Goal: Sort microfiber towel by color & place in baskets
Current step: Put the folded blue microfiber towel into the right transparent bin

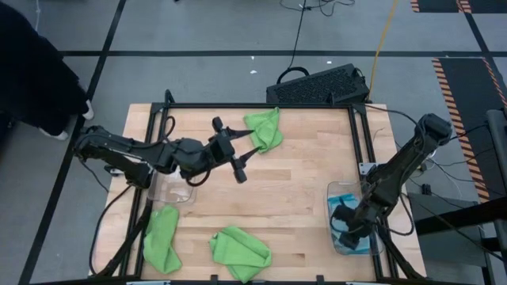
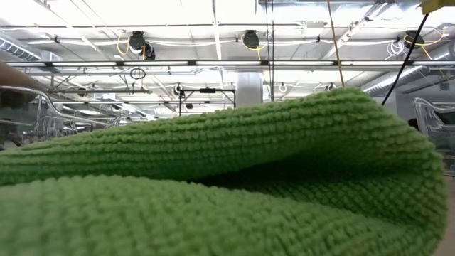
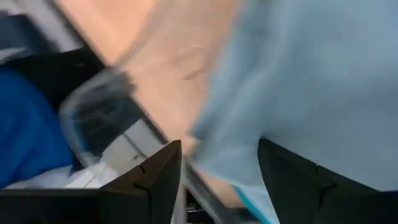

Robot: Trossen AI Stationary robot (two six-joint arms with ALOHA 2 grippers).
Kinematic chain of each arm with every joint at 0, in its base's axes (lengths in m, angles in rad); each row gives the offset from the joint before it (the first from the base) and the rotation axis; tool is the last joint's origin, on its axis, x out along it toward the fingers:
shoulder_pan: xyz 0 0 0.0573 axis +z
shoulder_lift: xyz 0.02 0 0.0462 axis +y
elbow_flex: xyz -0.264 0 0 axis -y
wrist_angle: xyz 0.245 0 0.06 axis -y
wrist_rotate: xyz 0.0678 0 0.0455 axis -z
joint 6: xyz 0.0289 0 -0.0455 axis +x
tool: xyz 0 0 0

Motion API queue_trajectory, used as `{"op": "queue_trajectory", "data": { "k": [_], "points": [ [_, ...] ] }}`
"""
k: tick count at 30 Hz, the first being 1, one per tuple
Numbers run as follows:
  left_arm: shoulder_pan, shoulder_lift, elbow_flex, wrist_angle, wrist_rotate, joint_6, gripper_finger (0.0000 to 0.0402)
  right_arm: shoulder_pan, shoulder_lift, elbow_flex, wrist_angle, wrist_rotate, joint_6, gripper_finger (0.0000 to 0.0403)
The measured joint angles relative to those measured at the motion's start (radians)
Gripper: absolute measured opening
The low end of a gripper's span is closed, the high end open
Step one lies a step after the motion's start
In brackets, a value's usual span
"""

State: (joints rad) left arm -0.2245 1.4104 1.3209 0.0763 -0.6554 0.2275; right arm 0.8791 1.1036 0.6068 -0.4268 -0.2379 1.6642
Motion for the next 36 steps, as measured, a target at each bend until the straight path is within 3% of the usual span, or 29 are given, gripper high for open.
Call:
{"op": "queue_trajectory", "data": {
  "k": [4,12,17,22,26,36],
  "points": [
    [0.0,0.0,0.001,0.044,0.028,0.033,0.0227,0.0,-0.068,0.0,-0.099,0.045,0.065,0.0203],
    [-0.007,0.0,0.029,0.082,0.027,0.021,0.0227,-0.001,-0.148,0.0,-0.171,0.368,0.112,0.0203],
    [-0.013,0.022,0.135,-0.079,0.027,-0.022,0.0227,-0.001,-0.133,-0.029,-0.306,0.307,0.277,0.0203],
    [-0.013,0.03,0.155,-0.104,0.027,-0.067,0.0227,-0.001,-0.108,-0.076,-0.254,0.249,0.311,0.0203],
    [-0.013,0.03,0.155,-0.114,0.046,-0.119,0.0227,-0.008,-0.08,-0.084,-0.245,0.313,0.329,0.0203],
    [0.009,0.03,0.155,-0.11,0.026,-0.118,0.0227,-0.023,-0.095,-0.051,-0.5,0.324,0.395,0.0203]
  ]
}}
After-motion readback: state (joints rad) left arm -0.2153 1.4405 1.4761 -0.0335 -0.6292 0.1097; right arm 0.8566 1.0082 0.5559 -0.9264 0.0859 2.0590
